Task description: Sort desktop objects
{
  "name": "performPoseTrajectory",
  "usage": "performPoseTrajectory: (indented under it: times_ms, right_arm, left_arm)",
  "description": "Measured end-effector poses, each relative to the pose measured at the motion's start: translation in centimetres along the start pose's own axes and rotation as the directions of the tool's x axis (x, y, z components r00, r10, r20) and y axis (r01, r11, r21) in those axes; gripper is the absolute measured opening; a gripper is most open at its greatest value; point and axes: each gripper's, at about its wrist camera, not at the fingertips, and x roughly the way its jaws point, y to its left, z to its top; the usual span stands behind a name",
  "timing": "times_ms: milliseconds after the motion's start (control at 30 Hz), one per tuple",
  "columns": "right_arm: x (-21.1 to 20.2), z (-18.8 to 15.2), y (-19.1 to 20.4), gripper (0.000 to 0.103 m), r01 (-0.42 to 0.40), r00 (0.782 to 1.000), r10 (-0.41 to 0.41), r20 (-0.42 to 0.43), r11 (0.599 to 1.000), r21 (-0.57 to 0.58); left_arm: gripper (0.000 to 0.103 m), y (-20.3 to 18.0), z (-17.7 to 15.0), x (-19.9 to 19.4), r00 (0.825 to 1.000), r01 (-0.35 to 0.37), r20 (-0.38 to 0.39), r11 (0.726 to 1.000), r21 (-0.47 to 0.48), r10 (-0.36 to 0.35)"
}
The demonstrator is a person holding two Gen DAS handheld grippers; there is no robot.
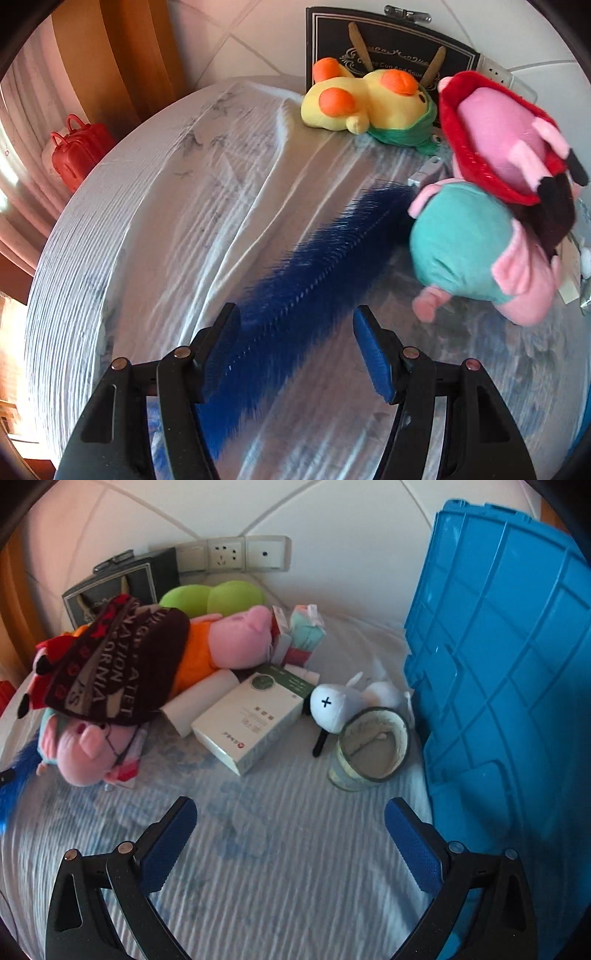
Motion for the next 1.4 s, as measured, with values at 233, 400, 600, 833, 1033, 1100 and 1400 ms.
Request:
performPoseTrajectory:
  times_ms: [233,400,600,833,1033,1100,1400]
  right_arm:
    - [6.9,2.2,-2.2,0.103,0.033,0.997,-0.03,-0.077,0.998,0.045]
    - [10.8,4.2,-3.0,0.103,0.037,0.996,-0.031,-0.089,0.997,0.065]
    - [12.6,1.8,-2.0,0.1,-0.018,0.98,0.027,-0.197,0.999,0.045]
    - [8.4,-4.4,1.5,0.071,-0.1,0.971,0.081,-0.226,0.992,-0.074]
    - [4.6,-8.1,3.0,0.05,-0.29,0.926,0.262,-0.271,0.954,-0.069]
    - [3.5,-9.3,3.9,0.043,-0.363,0.899,0.328,-0.289,0.929,-0.075]
    - [0.2,-10.4,7.2,0.088,-0.437,0.879,0.384,-0.281,0.886,-0.155]
  left_arm:
    - [0.063,0.9,2.2,4.8,0.999,0.035,-0.029,0.999,-0.008,-0.035]
    - [0.061,0.9,2.2,5.7,0.997,0.069,-0.041,0.997,-0.019,-0.069]
    - [0.033,0.3,-0.2,4.0,0.996,0.084,-0.04,0.996,0.002,-0.084]
    - [0.022,-1.5,-4.3,1.0,0.994,0.084,-0.071,0.996,0.036,-0.081]
    - [0.019,-2.1,-7.1,-2.2,0.981,0.142,-0.137,0.989,0.028,-0.137]
    - [0.018,-1.7,-8.4,-2.4,0.972,0.16,-0.176,0.987,0.015,-0.155]
    - [0.031,-0.7,-10.7,-6.9,0.992,0.079,-0.104,0.995,0.061,-0.072]
